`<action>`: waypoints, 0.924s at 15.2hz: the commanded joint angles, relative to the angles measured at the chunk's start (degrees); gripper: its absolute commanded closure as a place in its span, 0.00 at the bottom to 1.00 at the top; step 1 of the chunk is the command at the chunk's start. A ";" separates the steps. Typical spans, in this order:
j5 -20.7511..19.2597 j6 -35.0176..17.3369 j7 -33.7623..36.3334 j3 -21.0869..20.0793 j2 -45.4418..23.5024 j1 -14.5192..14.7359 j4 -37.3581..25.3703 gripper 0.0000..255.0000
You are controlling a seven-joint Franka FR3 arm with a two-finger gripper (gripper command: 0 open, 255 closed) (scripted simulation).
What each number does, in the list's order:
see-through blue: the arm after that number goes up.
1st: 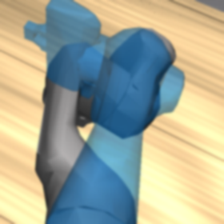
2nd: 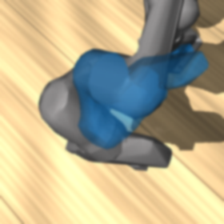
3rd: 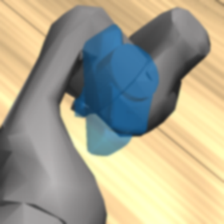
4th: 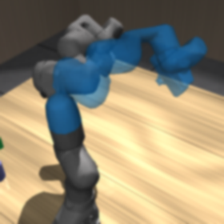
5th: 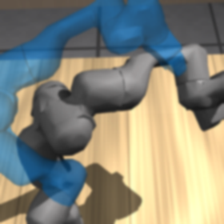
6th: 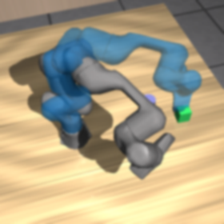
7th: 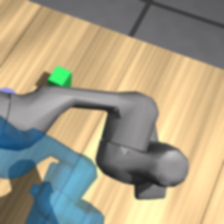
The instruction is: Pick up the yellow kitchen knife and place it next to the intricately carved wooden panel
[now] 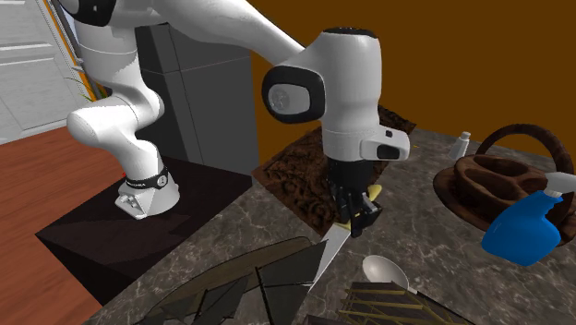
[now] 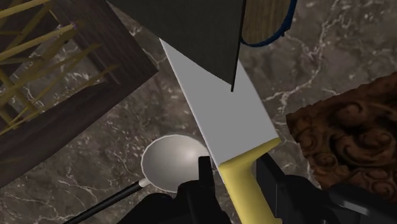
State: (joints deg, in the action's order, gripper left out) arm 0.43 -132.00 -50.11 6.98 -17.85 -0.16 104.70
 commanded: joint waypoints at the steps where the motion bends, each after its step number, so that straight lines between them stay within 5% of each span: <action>1: -0.11 1.49 0.03 0.06 0.69 0.02 -0.80 1.00; 12: -0.46 9.08 0.09 0.19 3.45 0.11 -5.65 1.00; 14: -0.92 8.42 0.84 0.07 5.67 0.62 -2.76 1.00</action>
State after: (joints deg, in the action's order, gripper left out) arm -0.23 -123.50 -49.65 7.09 -13.41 0.21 100.61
